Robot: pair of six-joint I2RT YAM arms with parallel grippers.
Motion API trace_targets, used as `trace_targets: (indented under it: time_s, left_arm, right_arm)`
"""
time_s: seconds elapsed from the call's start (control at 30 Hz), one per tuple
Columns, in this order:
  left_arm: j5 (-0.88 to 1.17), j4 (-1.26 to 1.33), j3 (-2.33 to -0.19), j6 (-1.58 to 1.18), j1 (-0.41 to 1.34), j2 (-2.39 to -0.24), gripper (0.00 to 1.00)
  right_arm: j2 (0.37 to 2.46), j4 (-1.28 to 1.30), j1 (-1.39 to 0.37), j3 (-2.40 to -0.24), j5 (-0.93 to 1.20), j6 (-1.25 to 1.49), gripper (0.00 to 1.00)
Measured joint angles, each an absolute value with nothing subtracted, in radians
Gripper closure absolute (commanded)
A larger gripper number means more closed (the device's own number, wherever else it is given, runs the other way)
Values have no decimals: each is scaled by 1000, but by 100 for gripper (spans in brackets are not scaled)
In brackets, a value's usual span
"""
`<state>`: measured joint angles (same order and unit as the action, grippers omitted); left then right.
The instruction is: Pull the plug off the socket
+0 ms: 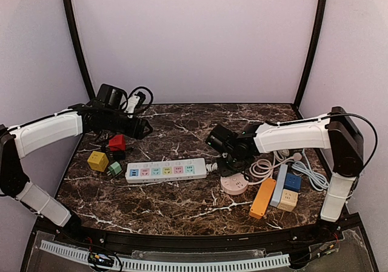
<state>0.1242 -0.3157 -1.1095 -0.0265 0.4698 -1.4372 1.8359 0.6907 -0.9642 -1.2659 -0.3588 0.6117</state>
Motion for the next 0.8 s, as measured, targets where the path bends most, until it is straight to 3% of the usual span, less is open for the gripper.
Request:
trace_targets:
  time_s: [0.07,0.37,0.8]
  left_arm:
    - [132,-310,-1110,-30,470,-1436,25]
    - [202,-283,-1097,-115,584,-1434,25]
    - [246,208,-717,-683,872,-1341,24]
  right_arm:
    - [1836,690,-964,-1266,-361,614,100]
    - [1825,680,-964,-1267,-352,631,100]
    - [1692,555,-964,-1214,-263,669,100]
